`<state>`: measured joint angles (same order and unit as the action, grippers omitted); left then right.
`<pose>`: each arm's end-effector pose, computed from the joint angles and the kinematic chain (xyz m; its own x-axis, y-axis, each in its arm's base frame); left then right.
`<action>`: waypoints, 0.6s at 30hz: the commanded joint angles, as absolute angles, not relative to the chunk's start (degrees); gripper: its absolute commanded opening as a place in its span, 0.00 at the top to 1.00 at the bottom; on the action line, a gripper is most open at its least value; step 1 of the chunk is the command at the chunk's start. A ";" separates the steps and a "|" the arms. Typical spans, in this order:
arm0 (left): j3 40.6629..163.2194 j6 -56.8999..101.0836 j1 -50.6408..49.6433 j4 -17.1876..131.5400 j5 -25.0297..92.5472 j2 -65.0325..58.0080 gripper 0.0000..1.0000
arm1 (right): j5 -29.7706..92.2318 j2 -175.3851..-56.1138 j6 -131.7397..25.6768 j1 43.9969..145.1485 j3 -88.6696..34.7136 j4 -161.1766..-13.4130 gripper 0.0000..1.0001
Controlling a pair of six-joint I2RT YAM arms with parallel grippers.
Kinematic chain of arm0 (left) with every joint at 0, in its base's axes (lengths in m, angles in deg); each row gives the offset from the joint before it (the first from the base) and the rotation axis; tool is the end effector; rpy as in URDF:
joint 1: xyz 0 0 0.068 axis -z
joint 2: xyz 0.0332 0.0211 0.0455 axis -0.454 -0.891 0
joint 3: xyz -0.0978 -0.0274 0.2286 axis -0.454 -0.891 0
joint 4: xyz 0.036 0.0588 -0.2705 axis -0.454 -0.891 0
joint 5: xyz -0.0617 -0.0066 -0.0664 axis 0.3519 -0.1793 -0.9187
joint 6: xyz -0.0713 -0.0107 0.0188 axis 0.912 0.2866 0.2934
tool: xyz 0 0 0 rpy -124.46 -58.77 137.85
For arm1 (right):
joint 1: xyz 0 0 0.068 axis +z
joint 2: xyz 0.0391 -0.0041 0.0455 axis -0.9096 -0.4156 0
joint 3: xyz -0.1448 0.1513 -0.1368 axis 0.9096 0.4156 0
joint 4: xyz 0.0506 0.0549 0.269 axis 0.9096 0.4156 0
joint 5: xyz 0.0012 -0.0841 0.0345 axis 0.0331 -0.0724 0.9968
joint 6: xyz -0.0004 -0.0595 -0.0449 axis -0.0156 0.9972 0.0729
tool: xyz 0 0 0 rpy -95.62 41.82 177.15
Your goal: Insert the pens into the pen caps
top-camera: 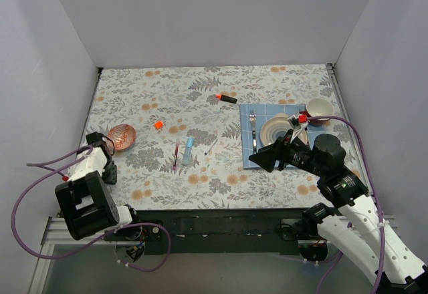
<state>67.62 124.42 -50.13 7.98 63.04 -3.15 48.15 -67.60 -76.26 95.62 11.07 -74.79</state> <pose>0.1913 0.1060 0.1024 0.7361 -0.6135 -0.2859 -0.6746 -0.6996 -0.2357 0.1648 0.1259 0.3062 -0.5167 0.2264 -0.8257 -0.6399 0.5386 0.5481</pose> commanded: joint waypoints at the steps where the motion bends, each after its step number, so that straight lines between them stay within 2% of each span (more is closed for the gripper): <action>1: 66.51 135.06 -50.47 9.19 67.33 -2.11 0.96 | 48.72 -67.45 -76.36 95.68 11.30 -78.57 0.29; 2: 67.38 134.71 -50.47 8.58 67.77 -2.11 0.91 | 48.90 -67.54 -76.45 95.68 11.30 -78.66 0.29; 3: 67.91 134.18 -50.38 8.14 68.64 -2.11 0.81 | 48.99 -67.97 -76.71 95.68 11.30 -78.75 0.29; 5: 69.14 133.39 -50.47 7.18 69.35 -1.85 0.73 | 49.25 -68.50 -76.71 95.59 11.13 -78.84 0.29; 6: 69.32 132.69 -50.47 7.00 69.62 -1.59 0.64 | 49.25 -68.85 -76.63 95.68 11.04 -78.75 0.29; 9: 68.89 130.67 -50.47 8.13 69.36 -0.53 0.55 | 49.17 -69.82 -76.45 95.68 9.99 -77.87 0.30; 14: 67.83 128.82 -50.47 10.33 69.62 -1.49 0.55 | 48.20 -70.44 -76.27 95.68 8.67 -76.99 0.30; 18: 67.39 127.93 -50.47 10.86 69.71 -3.77 0.61 | 47.85 -70.62 -76.80 95.68 8.49 -76.73 0.30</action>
<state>67.75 124.73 -50.16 9.64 67.14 -2.69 48.15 -70.81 -76.28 95.62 11.03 -75.57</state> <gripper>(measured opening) 0.421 0.705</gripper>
